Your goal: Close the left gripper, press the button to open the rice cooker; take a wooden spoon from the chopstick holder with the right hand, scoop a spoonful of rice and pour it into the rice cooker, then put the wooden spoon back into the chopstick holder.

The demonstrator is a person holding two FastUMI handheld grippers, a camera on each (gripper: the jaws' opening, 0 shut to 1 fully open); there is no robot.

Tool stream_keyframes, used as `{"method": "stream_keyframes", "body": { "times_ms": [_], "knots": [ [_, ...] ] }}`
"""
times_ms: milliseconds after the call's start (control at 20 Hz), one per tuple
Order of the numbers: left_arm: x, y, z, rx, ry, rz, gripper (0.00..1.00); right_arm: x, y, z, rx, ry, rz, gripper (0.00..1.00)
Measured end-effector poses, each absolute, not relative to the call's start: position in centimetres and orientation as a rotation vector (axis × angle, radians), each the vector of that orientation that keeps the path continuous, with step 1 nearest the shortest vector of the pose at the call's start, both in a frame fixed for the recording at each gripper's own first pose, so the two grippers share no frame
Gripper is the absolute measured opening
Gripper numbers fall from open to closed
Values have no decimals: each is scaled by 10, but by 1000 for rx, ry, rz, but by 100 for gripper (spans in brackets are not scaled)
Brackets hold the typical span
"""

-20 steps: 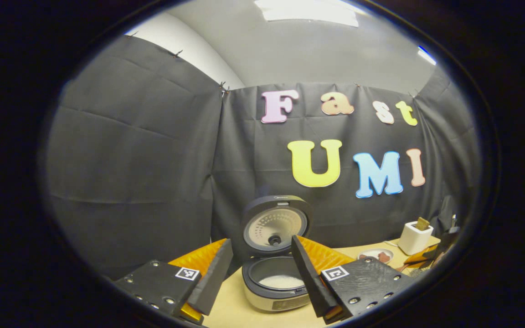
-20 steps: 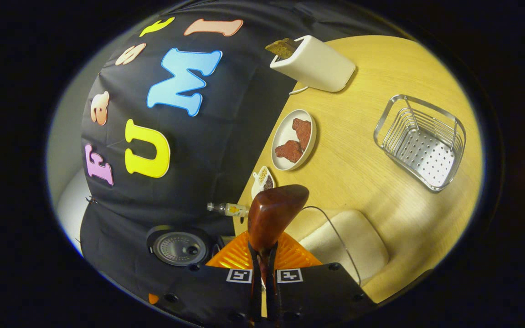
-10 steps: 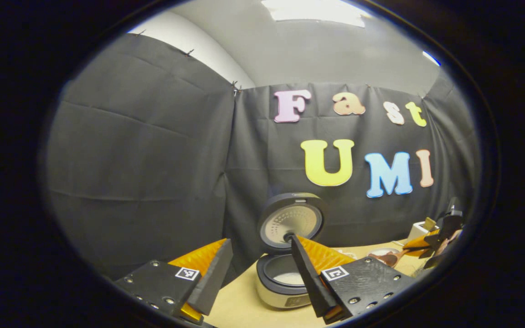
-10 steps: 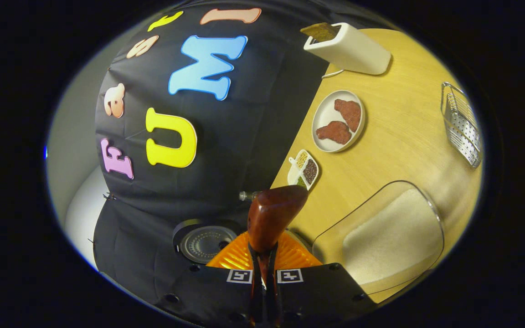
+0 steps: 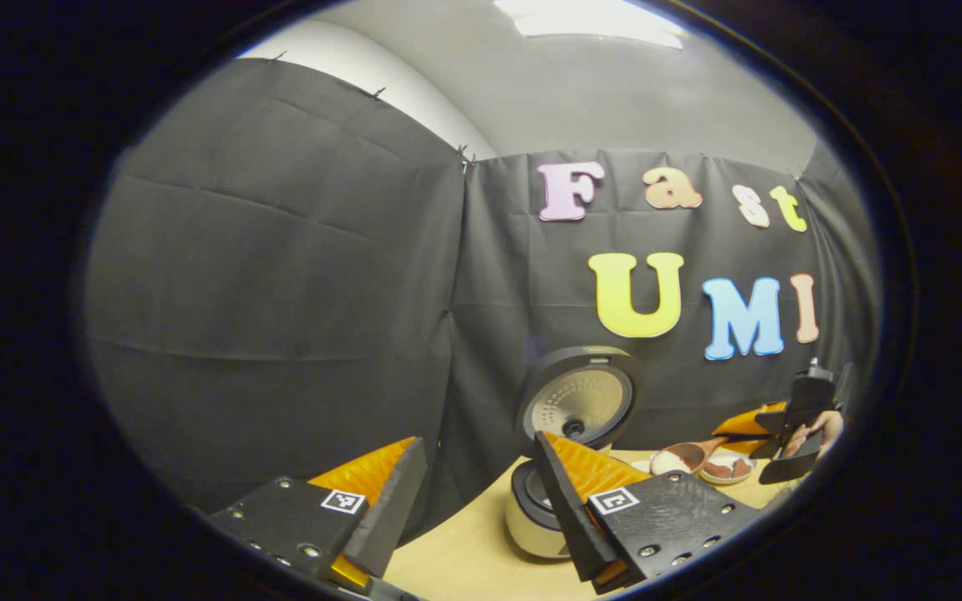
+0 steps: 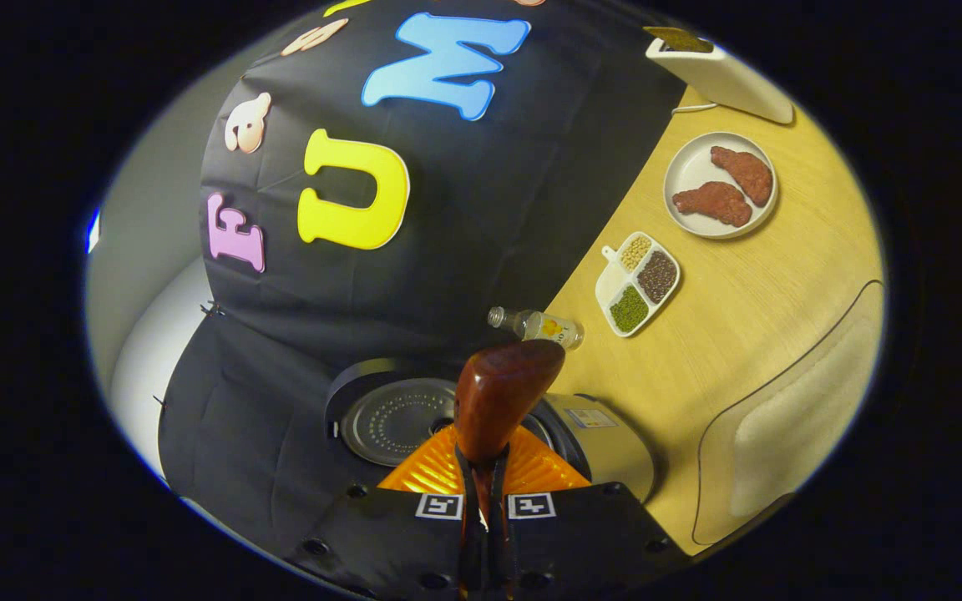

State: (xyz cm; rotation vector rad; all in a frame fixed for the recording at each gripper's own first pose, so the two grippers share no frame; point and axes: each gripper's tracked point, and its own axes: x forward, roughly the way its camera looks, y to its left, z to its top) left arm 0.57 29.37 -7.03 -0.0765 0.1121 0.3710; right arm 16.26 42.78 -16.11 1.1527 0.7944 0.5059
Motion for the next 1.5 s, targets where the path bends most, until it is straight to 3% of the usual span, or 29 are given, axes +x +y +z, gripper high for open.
{"method": "stream_keyframes", "body": {
  "times_ms": [50, 100, 350, 400, 450, 600, 1000, 1050, 1100, 1500],
  "knots": [
    [-2, 300, -73, -79, 118, 380, 79, 163, 440, -162, 1131, 795, 519, 10],
    [-6, 306, -75, -80, 123, 390, 81, 165, 451, -165, 1109, 795, 529, 6],
    [-16, 322, -87, -82, 140, 434, 82, 166, 501, -180, 991, 804, 571, 5],
    [-18, 325, -88, -83, 142, 442, 82, 165, 508, -184, 967, 804, 576, 1],
    [-21, 328, -89, -85, 144, 450, 82, 164, 513, -188, 940, 801, 581, 5],
    [-27, 336, -94, -90, 153, 468, 82, 163, 528, -196, 837, 777, 602, 5],
    [-34, 345, -103, -106, 166, 500, 79, 161, 557, -201, 487, 648, 688, 5],
    [-34, 345, -105, -109, 168, 501, 79, 161, 558, -201, 456, 634, 694, 10],
    [-34, 345, -106, -111, 169, 502, 79, 161, 558, -201, 428, 621, 701, 5],
    [-27, 337, -107, -115, 170, 500, 79, 164, 558, -188, 123, 459, 749, 5]
  ]
}}
